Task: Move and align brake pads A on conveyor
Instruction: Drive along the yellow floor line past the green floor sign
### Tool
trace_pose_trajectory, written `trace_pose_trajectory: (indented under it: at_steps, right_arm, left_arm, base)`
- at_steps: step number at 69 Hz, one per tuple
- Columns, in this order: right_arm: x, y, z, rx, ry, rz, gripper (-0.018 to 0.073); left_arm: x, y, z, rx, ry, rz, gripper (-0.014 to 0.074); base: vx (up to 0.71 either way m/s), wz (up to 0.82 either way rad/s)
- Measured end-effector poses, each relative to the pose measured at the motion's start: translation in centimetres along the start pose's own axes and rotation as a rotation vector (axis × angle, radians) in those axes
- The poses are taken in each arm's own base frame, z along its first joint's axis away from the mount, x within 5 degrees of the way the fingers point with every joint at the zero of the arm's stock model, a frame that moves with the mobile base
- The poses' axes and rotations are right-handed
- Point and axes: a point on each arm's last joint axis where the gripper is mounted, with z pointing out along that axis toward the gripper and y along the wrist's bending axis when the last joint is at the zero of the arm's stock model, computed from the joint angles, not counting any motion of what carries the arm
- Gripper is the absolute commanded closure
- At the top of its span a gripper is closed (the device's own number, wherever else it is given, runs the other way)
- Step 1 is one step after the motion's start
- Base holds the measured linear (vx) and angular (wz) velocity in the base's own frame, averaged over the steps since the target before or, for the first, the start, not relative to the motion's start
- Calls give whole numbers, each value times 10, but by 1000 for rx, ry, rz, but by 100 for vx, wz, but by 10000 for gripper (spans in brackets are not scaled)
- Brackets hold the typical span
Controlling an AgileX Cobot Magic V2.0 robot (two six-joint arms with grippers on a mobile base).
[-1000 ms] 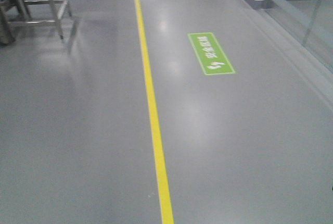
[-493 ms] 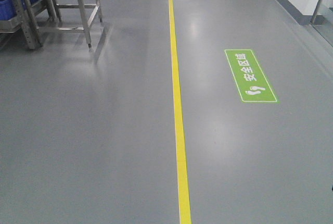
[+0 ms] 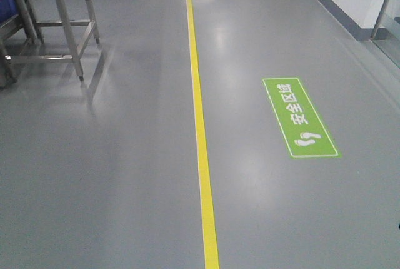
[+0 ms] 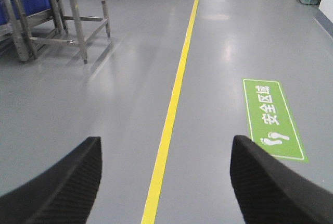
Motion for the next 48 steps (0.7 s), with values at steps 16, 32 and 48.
trace_pose_trajectory:
  at_steps: [16, 32, 48]
  right_arm:
    - [0, 0, 0, 0, 0, 0, 54]
    - [0, 0, 0, 0, 0, 0, 54]
    - [0, 0, 0, 0, 0, -1, 54]
  left_arm:
    - [0, 0, 0, 0, 0, 0, 157]
    - [0, 0, 0, 0, 0, 0, 157]
    - [0, 0, 0, 0, 0, 0, 157]
  base:
    - [76, -6]
    - [78, 5]
    - [77, 11]
